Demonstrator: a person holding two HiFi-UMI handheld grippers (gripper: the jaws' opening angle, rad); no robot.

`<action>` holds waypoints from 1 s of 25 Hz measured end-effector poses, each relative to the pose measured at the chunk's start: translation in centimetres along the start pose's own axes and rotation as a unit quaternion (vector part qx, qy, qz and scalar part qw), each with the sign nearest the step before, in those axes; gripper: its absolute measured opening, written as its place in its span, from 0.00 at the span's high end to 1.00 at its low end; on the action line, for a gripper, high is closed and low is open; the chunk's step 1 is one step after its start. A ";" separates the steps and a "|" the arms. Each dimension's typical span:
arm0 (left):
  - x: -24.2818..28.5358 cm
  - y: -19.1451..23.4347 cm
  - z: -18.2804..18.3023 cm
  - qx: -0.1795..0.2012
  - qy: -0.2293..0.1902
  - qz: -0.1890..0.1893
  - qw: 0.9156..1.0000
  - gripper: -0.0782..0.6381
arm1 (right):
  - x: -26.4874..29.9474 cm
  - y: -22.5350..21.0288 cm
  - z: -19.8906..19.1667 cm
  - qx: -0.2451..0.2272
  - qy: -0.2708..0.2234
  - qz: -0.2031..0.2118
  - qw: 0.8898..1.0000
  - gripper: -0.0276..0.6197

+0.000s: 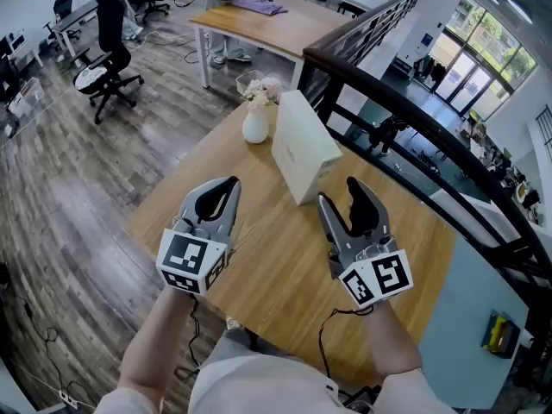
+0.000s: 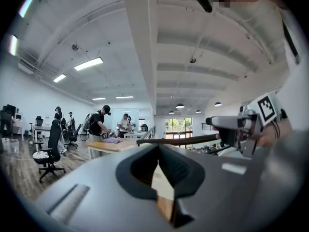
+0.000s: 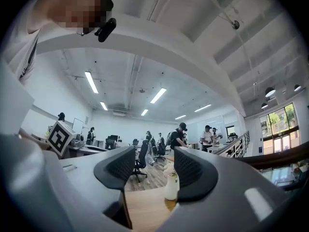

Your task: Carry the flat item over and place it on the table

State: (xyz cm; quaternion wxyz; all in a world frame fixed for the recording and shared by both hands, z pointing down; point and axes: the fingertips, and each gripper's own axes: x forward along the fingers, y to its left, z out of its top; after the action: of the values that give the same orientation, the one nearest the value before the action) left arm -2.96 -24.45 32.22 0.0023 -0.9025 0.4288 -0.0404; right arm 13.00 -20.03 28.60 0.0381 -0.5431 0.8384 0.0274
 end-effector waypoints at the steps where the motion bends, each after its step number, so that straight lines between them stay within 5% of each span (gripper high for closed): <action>1: -0.6 -0.3 0.4 0.002 -0.003 0.000 1.000 0.89 | -0.5 0.5 0.4 0.007 -0.002 0.006 1.000 0.56; 17: -7.1 -4.0 1.3 -0.002 -0.013 -0.019 1.000 0.89 | -5.5 6.1 1.7 0.066 -0.004 0.041 0.997 0.92; 25: -9.1 -6.1 0.1 -0.008 -0.006 -0.031 0.999 0.89 | -6.6 7.7 0.0 0.084 0.016 0.053 0.995 0.96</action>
State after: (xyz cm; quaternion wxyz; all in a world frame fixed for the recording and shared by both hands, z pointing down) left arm -4.00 -13.57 31.71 -0.0038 -0.9155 0.4010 -0.0319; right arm 8.64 -10.86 29.25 0.0682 -0.4932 0.8658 -0.0497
